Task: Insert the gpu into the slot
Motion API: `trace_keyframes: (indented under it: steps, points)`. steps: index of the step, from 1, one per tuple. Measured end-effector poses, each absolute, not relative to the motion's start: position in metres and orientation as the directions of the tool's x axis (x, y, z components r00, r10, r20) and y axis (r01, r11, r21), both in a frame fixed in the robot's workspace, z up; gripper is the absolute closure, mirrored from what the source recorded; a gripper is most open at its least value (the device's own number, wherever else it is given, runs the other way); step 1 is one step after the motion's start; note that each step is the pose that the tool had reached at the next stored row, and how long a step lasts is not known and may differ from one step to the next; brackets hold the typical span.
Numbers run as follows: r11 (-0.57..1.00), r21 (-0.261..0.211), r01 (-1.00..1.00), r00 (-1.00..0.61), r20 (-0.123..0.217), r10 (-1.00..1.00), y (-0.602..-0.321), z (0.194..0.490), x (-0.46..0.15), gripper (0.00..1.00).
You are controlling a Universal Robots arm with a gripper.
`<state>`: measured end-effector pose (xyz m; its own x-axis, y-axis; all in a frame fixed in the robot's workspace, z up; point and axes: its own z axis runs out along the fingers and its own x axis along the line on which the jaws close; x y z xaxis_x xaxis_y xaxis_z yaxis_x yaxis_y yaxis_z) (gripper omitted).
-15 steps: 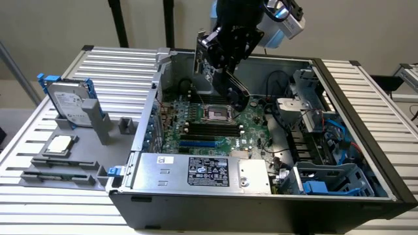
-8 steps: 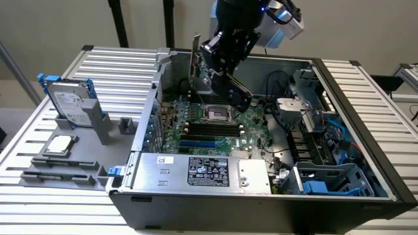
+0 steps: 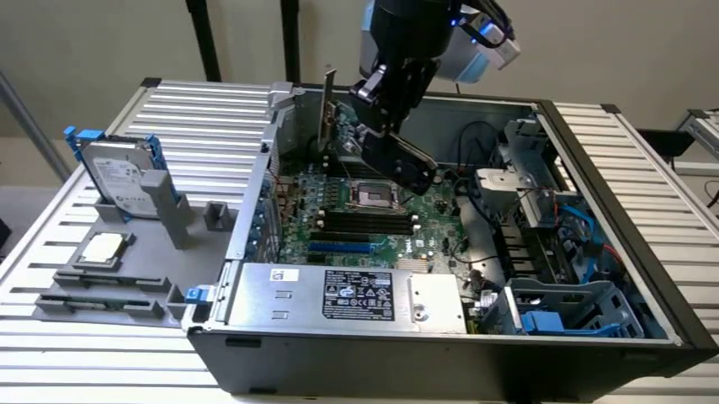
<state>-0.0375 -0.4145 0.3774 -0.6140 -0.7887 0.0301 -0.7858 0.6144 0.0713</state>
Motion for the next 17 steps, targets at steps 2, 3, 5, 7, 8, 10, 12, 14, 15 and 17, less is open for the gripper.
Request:
trace_keyframes:
  steps: [2,3,5,7,8,10,12,14,15,17]
  points:
    - [0.584,0.071,-0.808,-0.584,0.030,-0.811,-0.415,0.376,-0.037,0.74]
    - [0.570,0.071,-0.819,-0.569,0.030,-0.822,-0.415,0.375,-0.037,0.74]
    - [0.540,0.071,-0.839,-0.539,0.030,-0.842,-0.415,0.373,-0.037,0.74]
    - [0.509,0.071,-0.858,-0.509,0.030,-0.860,-0.414,0.371,-0.037,0.74]
    - [0.494,0.071,-0.867,-0.493,0.030,-0.869,-0.415,0.370,-0.037,0.74]
    - [0.462,0.070,-0.884,-0.461,0.030,-0.887,-0.415,0.368,-0.037,0.74]
    - [0.429,0.070,-0.900,-0.428,0.029,-0.903,-0.415,0.367,-0.037,0.74]
    - [0.397,0.070,-0.915,-0.396,0.029,-0.918,-0.415,0.365,-0.037,0.74]
    - [0.380,0.070,-0.922,-0.379,0.029,-0.925,-0.415,0.364,-0.037,0.74]
    - [0.345,0.070,-0.936,-0.344,0.029,-0.938,-0.415,0.362,-0.037,0.74]
